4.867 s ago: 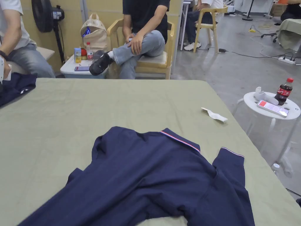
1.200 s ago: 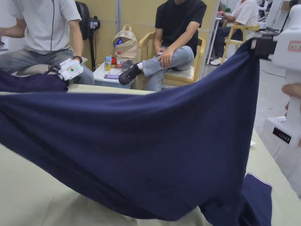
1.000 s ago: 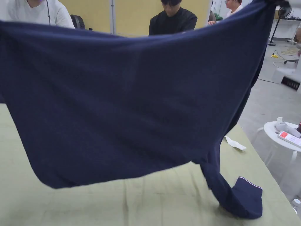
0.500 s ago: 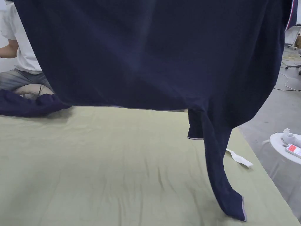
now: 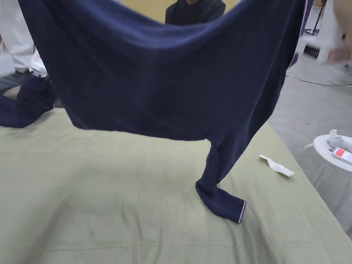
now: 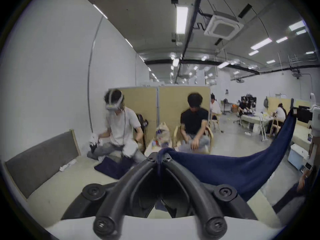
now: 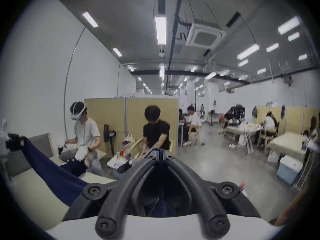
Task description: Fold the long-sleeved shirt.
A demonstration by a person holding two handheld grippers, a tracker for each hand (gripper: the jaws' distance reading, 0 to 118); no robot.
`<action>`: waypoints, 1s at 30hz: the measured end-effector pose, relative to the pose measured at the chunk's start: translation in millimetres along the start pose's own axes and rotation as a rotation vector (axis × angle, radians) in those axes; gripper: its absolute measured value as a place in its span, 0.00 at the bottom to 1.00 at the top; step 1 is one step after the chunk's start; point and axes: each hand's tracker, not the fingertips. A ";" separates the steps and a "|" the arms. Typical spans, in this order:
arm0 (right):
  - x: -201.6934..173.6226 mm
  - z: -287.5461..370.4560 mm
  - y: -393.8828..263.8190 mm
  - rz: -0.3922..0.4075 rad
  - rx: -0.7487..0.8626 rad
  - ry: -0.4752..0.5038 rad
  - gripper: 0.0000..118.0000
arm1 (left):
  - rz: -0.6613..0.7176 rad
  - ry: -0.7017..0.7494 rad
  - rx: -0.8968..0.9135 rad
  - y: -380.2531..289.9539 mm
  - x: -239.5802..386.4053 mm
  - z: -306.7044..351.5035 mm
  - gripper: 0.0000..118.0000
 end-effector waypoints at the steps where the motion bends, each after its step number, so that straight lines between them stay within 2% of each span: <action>1: 3.8 4.6 -31.0 -0.013 -0.021 0.006 0.02 | 0.000 -0.022 -0.042 -25.3 -1.9 -6.5 0.00; 2: 7.8 16.7 -64.2 0.009 -0.068 0.020 0.02 | 0.025 -0.046 -0.084 -56.3 -1.5 -3.4 0.00; 5: 20.3 54.3 -146.8 -0.002 -0.114 0.041 0.02 | 0.031 -0.086 -0.164 -143.1 5.3 25.7 0.00; 7: 31.4 87.1 -192.7 -0.044 -0.160 0.053 0.02 | 0.032 -0.104 -0.216 -196.6 6.7 47.7 0.00; 10: 47.9 146.6 -259.9 -0.136 -0.175 0.019 0.02 | 0.038 -0.120 -0.274 -270.5 -0.6 89.5 0.00; 14: 55.4 241.9 -320.7 -0.175 -0.198 -0.019 0.02 | 0.052 -0.097 -0.341 -349.3 -2.7 169.5 0.00; 19: 53.2 345.7 -365.7 -0.188 -0.239 -0.063 0.02 | 0.085 -0.063 -0.357 -397.2 -13.8 258.1 0.00; 27: 53.3 468.8 -377.7 -0.112 -0.302 -0.135 0.02 | 0.042 -0.002 -0.380 -404.1 -22.4 358.8 0.00; 30: 48.6 499.3 -393.4 -0.075 -0.410 -0.127 0.02 | 0.033 -0.014 -0.434 -420.5 -23.5 379.4 0.00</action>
